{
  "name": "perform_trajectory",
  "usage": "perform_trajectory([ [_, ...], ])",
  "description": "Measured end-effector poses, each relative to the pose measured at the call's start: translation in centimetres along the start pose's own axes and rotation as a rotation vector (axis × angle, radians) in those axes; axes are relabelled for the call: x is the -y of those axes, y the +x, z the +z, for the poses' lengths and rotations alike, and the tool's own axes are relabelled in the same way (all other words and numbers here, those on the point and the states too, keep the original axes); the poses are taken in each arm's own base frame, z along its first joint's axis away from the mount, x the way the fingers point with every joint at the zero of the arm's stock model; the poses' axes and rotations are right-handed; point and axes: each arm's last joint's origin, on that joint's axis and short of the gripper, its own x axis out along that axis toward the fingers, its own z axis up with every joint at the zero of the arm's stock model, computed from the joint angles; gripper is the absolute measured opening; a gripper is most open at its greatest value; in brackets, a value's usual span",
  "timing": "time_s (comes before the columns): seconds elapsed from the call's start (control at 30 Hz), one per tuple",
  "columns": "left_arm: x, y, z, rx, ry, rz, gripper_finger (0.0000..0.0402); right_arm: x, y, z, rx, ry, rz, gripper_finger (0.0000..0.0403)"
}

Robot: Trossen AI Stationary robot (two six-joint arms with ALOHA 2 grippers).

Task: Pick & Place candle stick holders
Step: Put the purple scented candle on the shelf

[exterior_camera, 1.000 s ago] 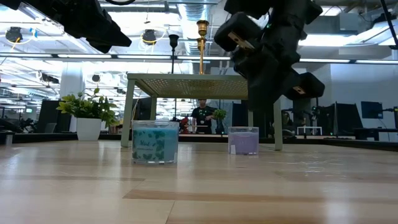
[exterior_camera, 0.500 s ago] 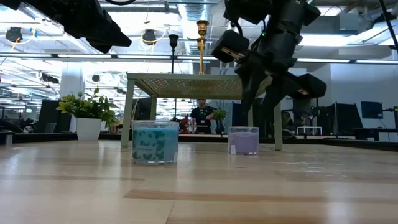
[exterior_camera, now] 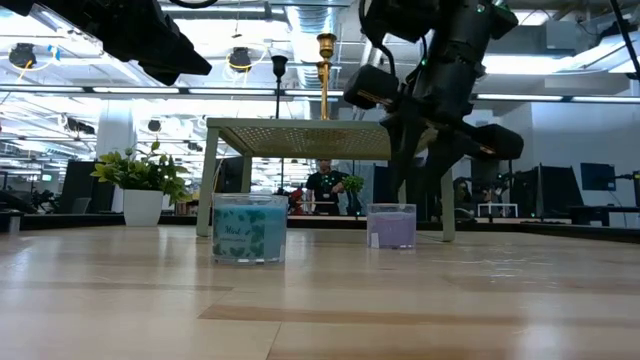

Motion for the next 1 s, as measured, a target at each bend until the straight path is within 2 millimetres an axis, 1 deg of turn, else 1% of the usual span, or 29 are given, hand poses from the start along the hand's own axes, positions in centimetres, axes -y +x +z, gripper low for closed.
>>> perform_trajectory([
  [0.23, 0.0, 0.0, 0.0, 0.0, 0.0, 0.0, 0.0008, 0.0, 2.1, -1.2, -0.047, 0.006, -0.04, 0.0108],
  [0.27, 0.0, 0.0, 0.0, 0.001, 0.0, 0.0, 0.0008, -0.3, 2.2, -1.3, -0.049, 0.005, -0.019, 0.0108],
  [0.47, 0.0, 0.0, 0.0, -0.001, 0.0, 0.0, 0.0008, -0.3, 2.2, -1.3, -0.046, -0.001, -0.009, 0.0101],
  [0.63, 0.0, 0.0, 0.0, -0.001, 0.001, 0.0, 0.0008, -0.4, 2.2, -1.4, -0.046, -0.015, -0.005, 0.0071],
  [0.8, 0.0, 0.0, 0.0, -0.001, 0.0, 0.0, 0.0008, -0.4, 2.1, -1.7, -0.049, -0.056, 0.0, 0.0013],
  [1.0, 0.0, 0.0, 0.0, -0.001, 0.0, 0.0, 0.0008, -0.8, 1.8, -1.9, -0.091, -0.14, 0.015, 0.0004],
])
